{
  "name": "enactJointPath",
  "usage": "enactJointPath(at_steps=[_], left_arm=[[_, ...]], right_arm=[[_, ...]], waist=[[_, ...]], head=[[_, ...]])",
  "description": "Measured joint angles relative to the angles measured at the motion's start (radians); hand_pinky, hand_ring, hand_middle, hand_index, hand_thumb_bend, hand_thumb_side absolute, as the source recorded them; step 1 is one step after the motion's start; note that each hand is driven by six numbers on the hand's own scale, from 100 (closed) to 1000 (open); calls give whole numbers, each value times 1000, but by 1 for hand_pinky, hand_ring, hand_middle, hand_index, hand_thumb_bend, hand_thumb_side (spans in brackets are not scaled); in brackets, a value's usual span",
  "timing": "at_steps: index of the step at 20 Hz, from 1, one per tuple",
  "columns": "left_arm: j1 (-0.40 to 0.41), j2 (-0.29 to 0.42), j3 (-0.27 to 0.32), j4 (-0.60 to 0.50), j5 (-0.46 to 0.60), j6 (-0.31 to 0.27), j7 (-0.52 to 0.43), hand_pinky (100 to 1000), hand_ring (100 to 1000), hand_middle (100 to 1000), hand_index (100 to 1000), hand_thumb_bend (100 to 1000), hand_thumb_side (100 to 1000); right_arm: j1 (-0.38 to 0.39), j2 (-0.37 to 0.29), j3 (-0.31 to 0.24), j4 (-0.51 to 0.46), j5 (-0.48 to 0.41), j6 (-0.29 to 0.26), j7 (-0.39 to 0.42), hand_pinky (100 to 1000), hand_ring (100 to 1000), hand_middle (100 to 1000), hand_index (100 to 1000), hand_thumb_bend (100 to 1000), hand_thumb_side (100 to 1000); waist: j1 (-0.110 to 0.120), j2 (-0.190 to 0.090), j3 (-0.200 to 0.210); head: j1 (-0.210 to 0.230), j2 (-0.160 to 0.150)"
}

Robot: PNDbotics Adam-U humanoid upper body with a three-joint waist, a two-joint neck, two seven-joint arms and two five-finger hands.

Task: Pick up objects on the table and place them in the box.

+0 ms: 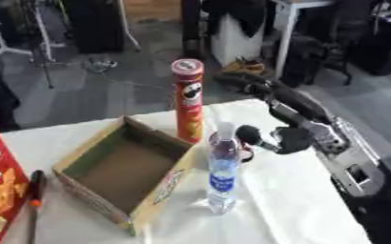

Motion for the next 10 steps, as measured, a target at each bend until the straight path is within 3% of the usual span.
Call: enactJointPath(at_steps=[6,10], left_arm=[[0,-7,0,0,4,0,-3,1000,974,895,902,100,1000],[2,-8,0,0,5,0,-4,1000,974,895,901,100,1000]], right_arm=[[0,21,1,75,17,-27,-220,906,993,930,1000,432,1000],[0,34,9,130,43,-28,-297,871,998,918,1000,505,1000]], waist=[[5,0,3],[6,0,5]], head=[[-3,-4],[-9,-5]])
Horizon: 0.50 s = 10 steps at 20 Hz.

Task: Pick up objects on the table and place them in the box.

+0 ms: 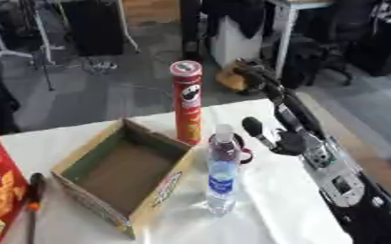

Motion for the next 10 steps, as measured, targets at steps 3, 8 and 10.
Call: enactJointPath(at_steps=[3,8,10], left_arm=[[1,0,0,0,1,2,-3,1000,973,891,900,100,1000],[2,0,0,0,3,1,-6,1000,973,885,899,100,1000],[4,0,0,0,4,1,-6,1000,972,885,899,100,1000]], right_arm=[[0,12,11,30,-13,28,1,869,1000,921,1000,546,1000],[0,22,23,42,-45,82,102,871,1000,924,1000,565,1000],[0,29,25,44,-59,99,155,872,1000,924,1000,563,1000]], waist=[[0,0,0],[0,0,3],[0,0,4]], head=[[-1,0],[-3,0],[-5,0]])
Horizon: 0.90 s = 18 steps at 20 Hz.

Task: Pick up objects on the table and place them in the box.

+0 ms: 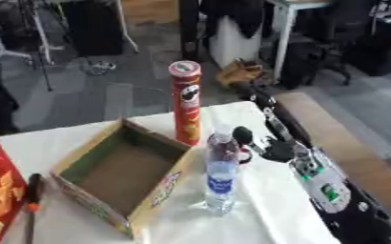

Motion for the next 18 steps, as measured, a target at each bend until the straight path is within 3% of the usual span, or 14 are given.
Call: enactJointPath(at_steps=[9,18], left_arm=[[2,-8,0,0,3,0,0,1000,971,884,899,100,1000],[3,-8,0,0,3,0,-1,1000,971,884,899,100,1000]], right_arm=[[0,10,-3,14,-69,31,136,879,1000,931,1000,569,1000],[4,9,-4,15,-110,30,279,925,1000,975,1000,637,1000]], waist=[[1,0,12],[1,4,16]], head=[[-11,-4],[-18,-8]])
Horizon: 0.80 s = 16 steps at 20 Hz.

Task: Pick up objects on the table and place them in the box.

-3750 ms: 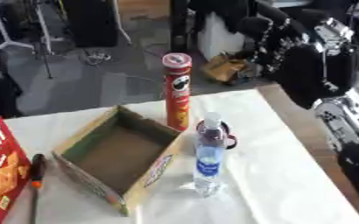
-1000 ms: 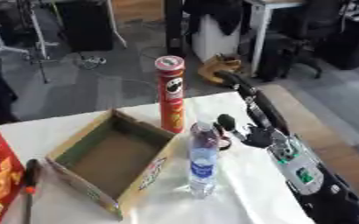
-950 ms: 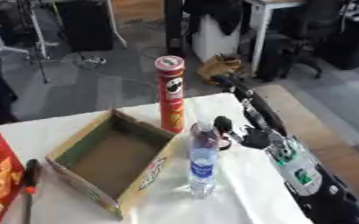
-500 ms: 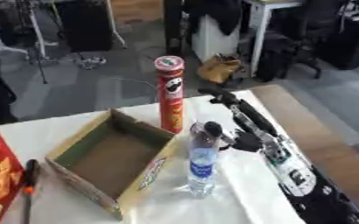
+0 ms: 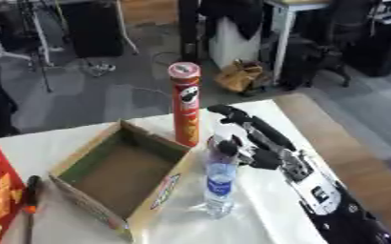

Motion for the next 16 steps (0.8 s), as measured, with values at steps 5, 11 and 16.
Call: enactJointPath(at_steps=[5,11,16], left_arm=[[0,0,0,0,0,0,0,1000,970,884,899,100,1000],[1,0,0,0,0,3,-3,1000,969,879,895,100,1000],[2,0,0,0,1,4,-6,1000,969,876,893,100,1000]], right_arm=[[5,0,-3,-11,1,9,133,936,1000,978,1000,675,1000],[5,-2,-21,-13,29,9,190,937,1000,970,1000,681,1000],[5,-3,-31,-14,39,-9,151,932,1000,963,1000,658,1000]], waist=[[0,0,-1],[0,2,-1],[3,9,-1]], head=[[-4,0],[-8,-2],[-13,-14]])
